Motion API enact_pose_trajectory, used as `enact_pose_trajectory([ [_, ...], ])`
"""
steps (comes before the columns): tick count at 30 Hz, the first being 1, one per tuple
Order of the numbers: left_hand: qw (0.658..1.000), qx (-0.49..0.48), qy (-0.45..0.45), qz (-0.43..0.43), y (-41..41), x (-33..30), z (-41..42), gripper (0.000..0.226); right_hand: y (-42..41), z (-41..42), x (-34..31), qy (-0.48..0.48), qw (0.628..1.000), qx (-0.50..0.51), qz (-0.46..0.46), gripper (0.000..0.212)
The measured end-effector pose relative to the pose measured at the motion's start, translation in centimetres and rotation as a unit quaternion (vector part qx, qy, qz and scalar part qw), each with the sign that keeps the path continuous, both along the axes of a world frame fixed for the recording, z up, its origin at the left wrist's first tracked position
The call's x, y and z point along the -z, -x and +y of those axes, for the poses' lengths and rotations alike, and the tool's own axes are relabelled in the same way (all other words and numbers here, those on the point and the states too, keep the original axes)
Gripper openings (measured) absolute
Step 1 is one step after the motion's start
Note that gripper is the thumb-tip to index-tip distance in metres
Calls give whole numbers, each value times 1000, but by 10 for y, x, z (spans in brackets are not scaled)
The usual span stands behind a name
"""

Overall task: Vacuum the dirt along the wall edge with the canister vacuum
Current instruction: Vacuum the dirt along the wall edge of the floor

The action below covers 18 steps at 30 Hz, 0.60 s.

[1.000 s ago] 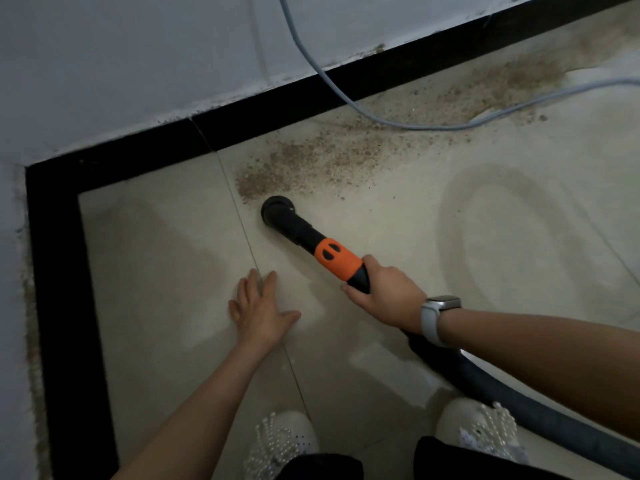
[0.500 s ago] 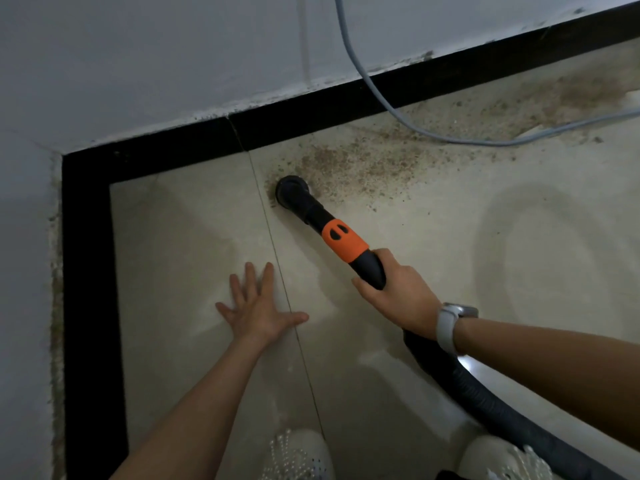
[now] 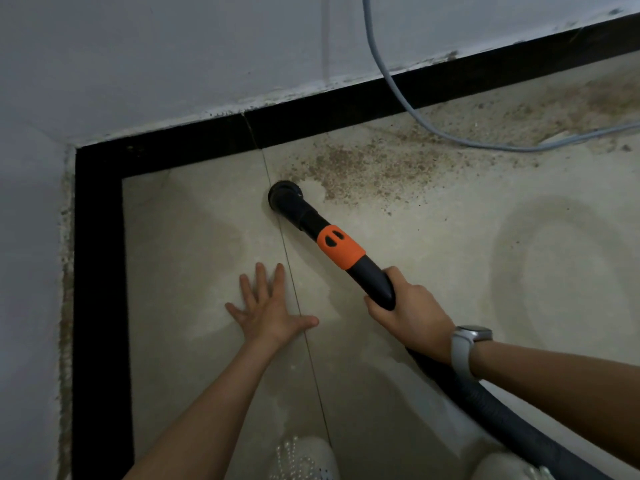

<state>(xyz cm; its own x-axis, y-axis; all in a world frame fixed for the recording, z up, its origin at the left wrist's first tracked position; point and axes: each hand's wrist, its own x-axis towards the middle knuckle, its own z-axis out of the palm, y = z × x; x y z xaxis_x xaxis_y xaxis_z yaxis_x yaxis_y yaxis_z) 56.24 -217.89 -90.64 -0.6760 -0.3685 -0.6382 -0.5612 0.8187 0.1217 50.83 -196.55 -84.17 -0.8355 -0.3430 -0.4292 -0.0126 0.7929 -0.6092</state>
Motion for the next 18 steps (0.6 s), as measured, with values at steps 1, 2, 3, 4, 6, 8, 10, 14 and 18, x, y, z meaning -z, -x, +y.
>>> enact_pose_trajectory([
  [1, 1000, 0, 1, -1, 0, -1, 0, 123, 6, -7, 0, 4, 1000, -1, 4, 25],
  [2, 1000, 0, 1, -2, 0, -2, 0, 123, 13, -15, 0, 5, 1000, -1, 9, 25],
  [3, 1000, -1, 2, -1, 0, -3, 0, 123, 20, -23, 1, 6, 1000, -1, 16, 25],
  [4, 1000, -1, 1, 0, 1, -4, 0, 122, 26, -30, 1, 7, 1000, -1, 25, 26],
  [6, 1000, -3, -1, -1, 2, -5, 2, 122, 37, -44, 1, 7, 999, -1, 36, 26],
  [8, 1000, -5, -4, -5, 3, -6, 3, 122, 46, -55, 1, 9, 999, 3, 34, 26],
  [10, 1000, -11, -10, -10, 4, -7, 3, 122, 52, -64, 1, 8, 999, 8, 33, 25],
  [14, 1000, -16, -8, -21, 8, -9, 6, 123, 59, -66, 1, -15, 998, 10, 58, 26],
  [18, 999, -17, -8, -32, 11, -11, 7, 125, 68, -48, 0, -30, 997, 25, 63, 27],
])
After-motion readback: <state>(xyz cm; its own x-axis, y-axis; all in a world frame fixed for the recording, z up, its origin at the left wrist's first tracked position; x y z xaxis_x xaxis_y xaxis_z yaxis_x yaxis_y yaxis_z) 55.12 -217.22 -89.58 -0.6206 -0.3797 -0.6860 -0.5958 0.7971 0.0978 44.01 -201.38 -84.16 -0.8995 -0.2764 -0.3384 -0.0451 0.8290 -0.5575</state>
